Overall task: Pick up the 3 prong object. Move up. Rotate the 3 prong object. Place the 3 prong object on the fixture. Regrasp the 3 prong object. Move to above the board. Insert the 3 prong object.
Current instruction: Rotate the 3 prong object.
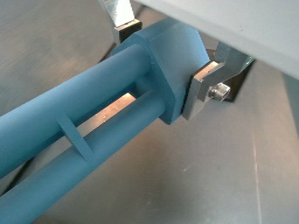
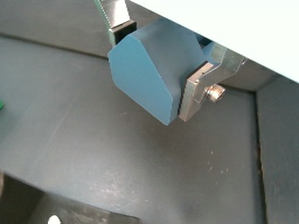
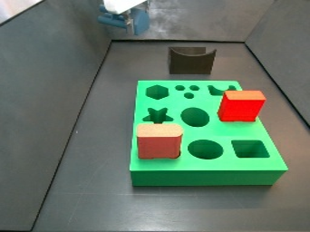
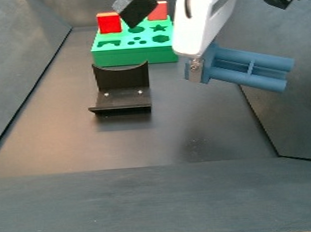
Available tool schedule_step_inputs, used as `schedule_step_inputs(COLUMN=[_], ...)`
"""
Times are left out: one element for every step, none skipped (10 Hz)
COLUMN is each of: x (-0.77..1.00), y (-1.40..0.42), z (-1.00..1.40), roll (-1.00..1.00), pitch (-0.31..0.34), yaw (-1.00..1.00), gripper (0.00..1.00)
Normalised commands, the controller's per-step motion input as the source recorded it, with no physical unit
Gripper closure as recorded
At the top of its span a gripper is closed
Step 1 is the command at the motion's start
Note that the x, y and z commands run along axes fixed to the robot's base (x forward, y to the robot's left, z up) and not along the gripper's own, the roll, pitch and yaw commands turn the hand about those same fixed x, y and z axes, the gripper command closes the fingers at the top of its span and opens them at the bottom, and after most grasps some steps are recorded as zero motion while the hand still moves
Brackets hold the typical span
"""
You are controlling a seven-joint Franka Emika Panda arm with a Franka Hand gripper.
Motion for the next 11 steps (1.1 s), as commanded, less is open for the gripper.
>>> schedule_step_inputs(x=[0.02, 0.02, 0.02, 0.02, 0.02, 0.02, 0.01, 0.01, 0.01, 0.01, 0.01], y=[0.02, 0.02, 0.02, 0.02, 0.02, 0.02, 0.02, 0.02, 0.02, 0.02, 0.02], z=[-0.03, -0.03, -0.03, -0.03, -0.03, -0.03, -0.03, -0.03, -0.03, -0.03, -0.03], roll=[-0.01, -0.01, -0.01, -0.01, -0.01, -0.01, -0.01, -0.01, -0.01, -0.01, -0.02], pitch=[-0.008, -0.008, -0.009, -0.010, -0.011, -0.012, -0.013, -0.014, -0.017, -0.018, -0.022], yaw=[-1.00, -1.00, -1.00, -1.00, -1.00, -1.00, -1.00, -1.00, -1.00, -1.00, -1.00], gripper=[1.00, 1.00, 1.00, 1.00, 1.00, 1.00, 1.00, 1.00, 1.00, 1.00, 1.00])
